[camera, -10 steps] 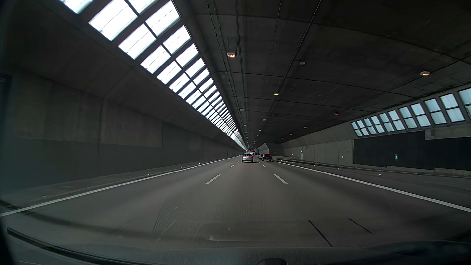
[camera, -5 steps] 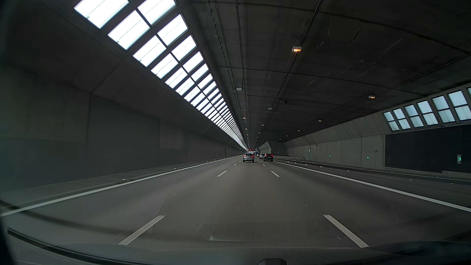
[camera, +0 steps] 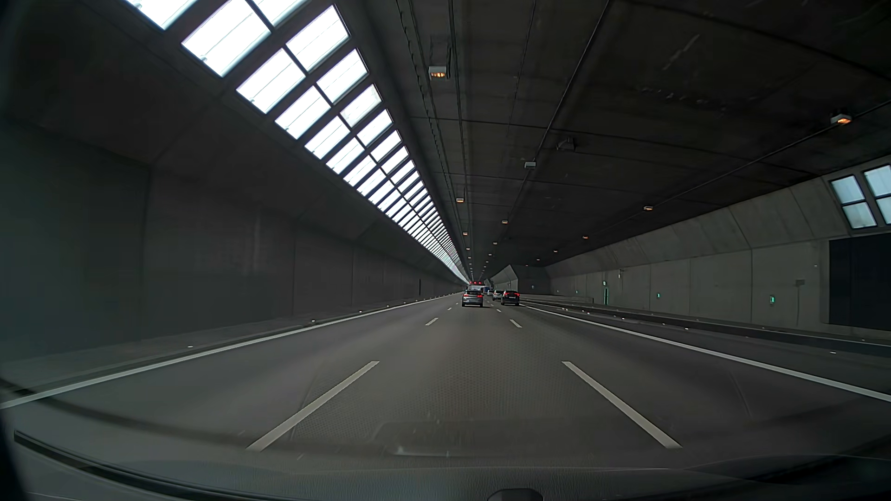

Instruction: Follow the waypoints while adhering to traffic rules and regulations

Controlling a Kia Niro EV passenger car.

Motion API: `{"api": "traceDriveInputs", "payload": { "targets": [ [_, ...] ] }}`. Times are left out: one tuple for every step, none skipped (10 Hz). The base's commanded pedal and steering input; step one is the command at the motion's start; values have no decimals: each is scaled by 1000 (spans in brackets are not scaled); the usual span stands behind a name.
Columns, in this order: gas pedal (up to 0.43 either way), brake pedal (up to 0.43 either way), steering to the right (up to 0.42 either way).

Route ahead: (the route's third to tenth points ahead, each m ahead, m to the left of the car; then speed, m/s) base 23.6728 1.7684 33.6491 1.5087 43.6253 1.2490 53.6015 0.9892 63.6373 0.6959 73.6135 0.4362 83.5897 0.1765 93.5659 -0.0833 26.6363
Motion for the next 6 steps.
{"api": "traceDriveInputs", "payload": {
  "targets": [
    [59, 0, 0],
    [59, 0, 0],
    [59, 0, 0],
    [59, 0, 0],
    [59, 0, 0],
    [59, 0, 1]
  ]
}}
